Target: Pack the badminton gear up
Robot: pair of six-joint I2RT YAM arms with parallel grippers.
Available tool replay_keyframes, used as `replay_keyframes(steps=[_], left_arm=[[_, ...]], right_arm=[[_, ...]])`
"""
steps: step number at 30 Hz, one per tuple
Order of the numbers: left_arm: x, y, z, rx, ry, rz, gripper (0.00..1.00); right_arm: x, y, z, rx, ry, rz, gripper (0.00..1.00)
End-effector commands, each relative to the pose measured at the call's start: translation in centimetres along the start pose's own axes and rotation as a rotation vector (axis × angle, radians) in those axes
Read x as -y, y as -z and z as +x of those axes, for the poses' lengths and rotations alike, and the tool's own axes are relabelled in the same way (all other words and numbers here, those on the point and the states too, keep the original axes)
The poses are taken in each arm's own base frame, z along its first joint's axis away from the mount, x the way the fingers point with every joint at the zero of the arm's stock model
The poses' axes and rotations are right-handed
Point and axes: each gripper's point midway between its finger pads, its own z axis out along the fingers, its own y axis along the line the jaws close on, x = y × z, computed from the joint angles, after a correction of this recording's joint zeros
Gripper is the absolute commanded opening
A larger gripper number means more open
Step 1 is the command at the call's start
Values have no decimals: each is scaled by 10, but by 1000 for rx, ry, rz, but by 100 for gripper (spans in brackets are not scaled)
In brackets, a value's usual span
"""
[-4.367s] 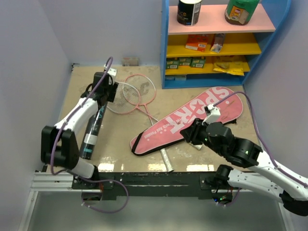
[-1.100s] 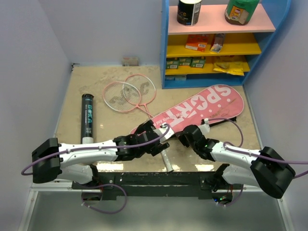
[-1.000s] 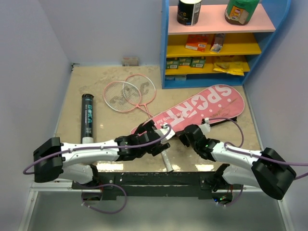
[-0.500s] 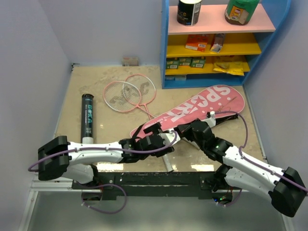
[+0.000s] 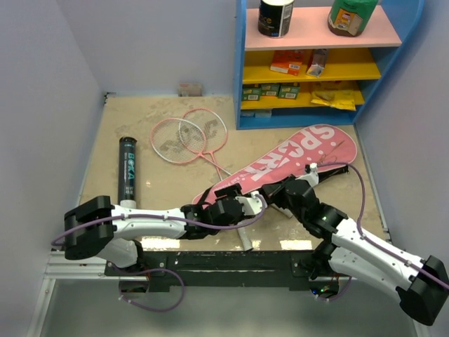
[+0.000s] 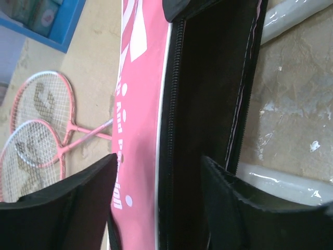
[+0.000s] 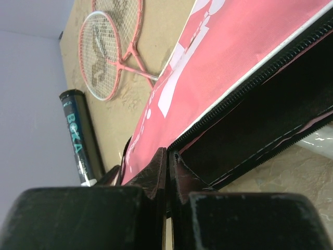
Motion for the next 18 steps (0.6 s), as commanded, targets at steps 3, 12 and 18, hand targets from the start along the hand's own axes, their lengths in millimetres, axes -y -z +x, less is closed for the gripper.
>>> replay_keyframes(steps=[3, 12, 18], left_arm=[[1, -6, -16, 63, 1, -9, 16], [10, 0, -37, 96, 33, 125, 0], [-28, 22, -63, 78, 65, 89, 0]], right_arm=[[-19, 12, -9, 7, -4, -64, 0], [-26, 22, -6, -26, 43, -104, 0], [-34, 35, -11, -43, 110, -122, 2]])
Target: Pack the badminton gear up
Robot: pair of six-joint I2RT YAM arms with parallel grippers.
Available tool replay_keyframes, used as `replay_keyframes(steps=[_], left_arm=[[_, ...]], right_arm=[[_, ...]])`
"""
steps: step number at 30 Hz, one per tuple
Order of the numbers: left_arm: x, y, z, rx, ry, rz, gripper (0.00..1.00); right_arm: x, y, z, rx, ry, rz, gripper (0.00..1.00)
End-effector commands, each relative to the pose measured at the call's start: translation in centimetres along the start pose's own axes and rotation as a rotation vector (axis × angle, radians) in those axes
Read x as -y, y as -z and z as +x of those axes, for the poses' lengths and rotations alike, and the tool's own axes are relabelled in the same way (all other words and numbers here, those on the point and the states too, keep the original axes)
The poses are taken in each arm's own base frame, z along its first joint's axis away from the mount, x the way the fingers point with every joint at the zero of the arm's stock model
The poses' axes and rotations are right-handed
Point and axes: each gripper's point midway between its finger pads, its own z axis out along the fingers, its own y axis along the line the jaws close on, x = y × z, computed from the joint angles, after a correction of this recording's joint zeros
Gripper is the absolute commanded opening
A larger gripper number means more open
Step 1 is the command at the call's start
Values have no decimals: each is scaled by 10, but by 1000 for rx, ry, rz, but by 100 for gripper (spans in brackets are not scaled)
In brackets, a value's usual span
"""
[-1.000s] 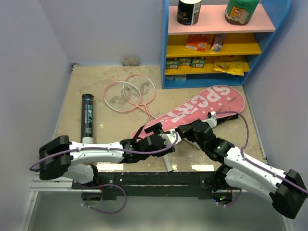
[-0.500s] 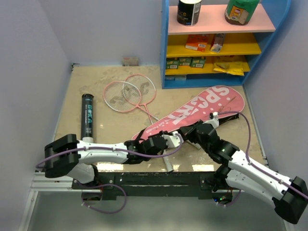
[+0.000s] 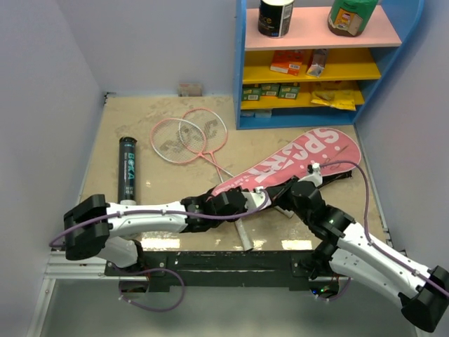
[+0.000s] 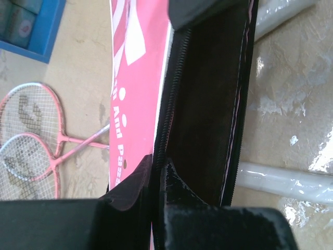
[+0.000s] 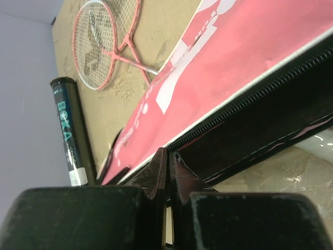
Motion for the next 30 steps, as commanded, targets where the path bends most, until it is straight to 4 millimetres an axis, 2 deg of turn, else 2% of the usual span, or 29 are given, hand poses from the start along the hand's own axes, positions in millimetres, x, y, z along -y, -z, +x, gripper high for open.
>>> replay_keyframes(steps=[1, 3, 4, 5, 6, 7, 8, 10, 11, 12, 13, 14, 15, 16, 18, 21, 22, 24, 25, 27, 28, 30], left_arm=[[-46, 38, -63, 128, 100, -46, 0], [-65, 48, -59, 98, 124, -75, 0], [-81, 61, -69, 128, 153, -95, 0], [-93, 66, -61, 97, 169, -114, 0], [-102, 73, -60, 95, 191, -130, 0], [-115, 86, -67, 119, 217, -154, 0], [-124, 92, -57, 78, 224, -175, 0], [-140, 114, -64, 92, 272, -209, 0], [-145, 123, -54, 50, 277, -229, 0], [-148, 130, -54, 47, 305, -240, 0], [-159, 147, -62, 75, 339, -260, 0], [-162, 157, -55, 42, 347, -276, 0], [-166, 167, -56, 48, 393, -290, 0], [-173, 185, -57, 55, 430, -305, 0], [-185, 206, -54, 59, 509, -359, 0], [-215, 259, -54, 116, 634, -471, 0], [-224, 271, -45, 93, 645, -534, 0], [-239, 294, -41, 118, 715, -609, 0], [-248, 305, -31, 94, 718, -686, 0], [-258, 318, -25, 88, 758, -770, 0], [-264, 328, -14, 50, 744, -846, 0], [-271, 340, -9, 28, 769, -917, 0]], right_arm=[[-44, 22, -15, -5, 59, -127, 11], [-46, 27, -18, -8, 110, -128, 32], [-55, 31, -23, -2, 122, -141, 37], [-52, 34, -23, -9, 142, -119, 41], [-53, 36, -27, -1, 163, -116, 48], [-62, 42, -34, 14, 170, -130, 50], [-61, 47, -37, 17, 182, -117, 52], [-72, 58, -50, 49, 197, -139, 54], [-74, 64, -55, 60, 202, -145, 54], [-77, 68, -59, 73, 212, -151, 55], [-84, 75, -69, 102, 211, -164, 56], [-83, 77, -71, 105, 222, -151, 56], [-84, 78, -73, 110, 235, -144, 56], [-88, 81, -77, 116, 240, -149, 57], [-90, 80, -76, 106, 259, -145, 57], [-92, 75, -68, 75, 275, -152, 57], [-93, 74, -66, 66, 276, -161, 57], [-88, 66, -59, 46, 289, -145, 57], [-87, 63, -58, 42, 292, -141, 57], [-83, 56, -51, 19, 303, -128, 57], [-82, 53, -48, 10, 305, -123, 57], [-79, 50, -42, -8, 309, -122, 57]])
